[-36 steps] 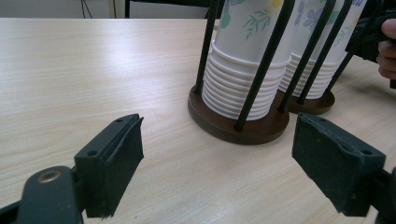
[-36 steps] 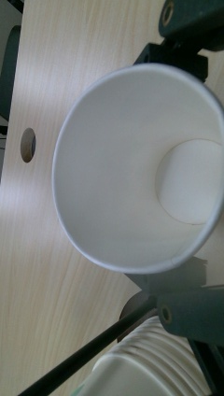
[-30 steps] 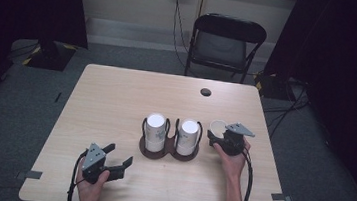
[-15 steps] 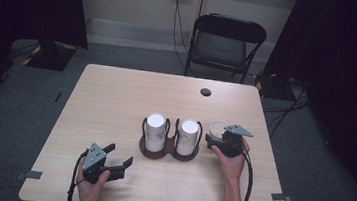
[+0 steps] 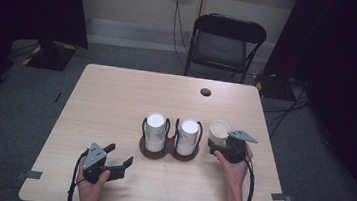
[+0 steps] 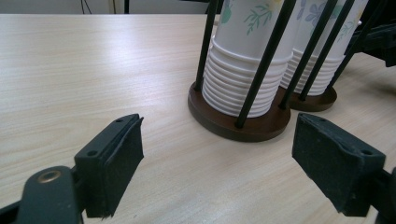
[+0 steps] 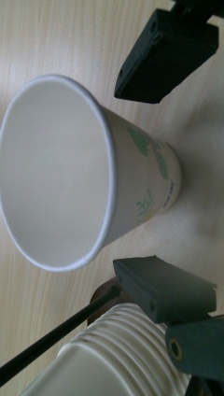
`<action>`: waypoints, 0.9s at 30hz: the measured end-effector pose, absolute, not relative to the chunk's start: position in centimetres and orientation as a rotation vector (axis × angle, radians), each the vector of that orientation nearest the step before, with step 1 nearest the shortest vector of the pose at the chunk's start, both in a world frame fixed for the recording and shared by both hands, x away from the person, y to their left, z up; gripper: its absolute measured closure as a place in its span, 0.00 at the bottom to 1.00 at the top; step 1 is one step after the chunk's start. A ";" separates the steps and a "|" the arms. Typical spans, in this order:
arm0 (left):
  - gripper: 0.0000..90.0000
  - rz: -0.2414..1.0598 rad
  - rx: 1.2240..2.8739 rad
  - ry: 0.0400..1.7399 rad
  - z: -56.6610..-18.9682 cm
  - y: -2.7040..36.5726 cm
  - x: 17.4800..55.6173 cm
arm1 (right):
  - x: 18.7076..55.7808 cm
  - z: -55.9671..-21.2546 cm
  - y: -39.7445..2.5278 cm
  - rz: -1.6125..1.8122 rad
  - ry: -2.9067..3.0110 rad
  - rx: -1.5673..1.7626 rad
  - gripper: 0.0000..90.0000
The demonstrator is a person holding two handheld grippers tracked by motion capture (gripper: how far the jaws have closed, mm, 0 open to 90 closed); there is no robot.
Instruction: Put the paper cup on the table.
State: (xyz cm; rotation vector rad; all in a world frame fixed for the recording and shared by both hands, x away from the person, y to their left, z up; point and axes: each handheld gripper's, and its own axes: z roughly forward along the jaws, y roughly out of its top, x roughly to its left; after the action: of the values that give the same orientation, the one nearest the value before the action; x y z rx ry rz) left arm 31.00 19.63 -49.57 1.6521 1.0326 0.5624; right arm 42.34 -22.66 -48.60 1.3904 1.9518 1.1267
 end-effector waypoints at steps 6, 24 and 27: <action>0.18 0.563 1.655 1.035 -49.6 19.6 31.0 | 41.5 -48.5 -23.1 1.147 1.929 1.416 0.16; 0.18 0.555 1.659 1.063 -49.6 19.6 31.2 | 37.5 -47.4 -23.0 1.191 1.889 1.410 0.19; 0.18 0.557 1.661 1.063 -49.6 19.6 31.2 | 36.8 -47.1 -22.8 1.199 1.887 1.401 0.19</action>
State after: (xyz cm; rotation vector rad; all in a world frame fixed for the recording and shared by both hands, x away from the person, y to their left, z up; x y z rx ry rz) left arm 31.19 19.55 -49.57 1.6612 1.0625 0.5571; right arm 36.80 -22.78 -47.14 1.4007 1.8874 1.1989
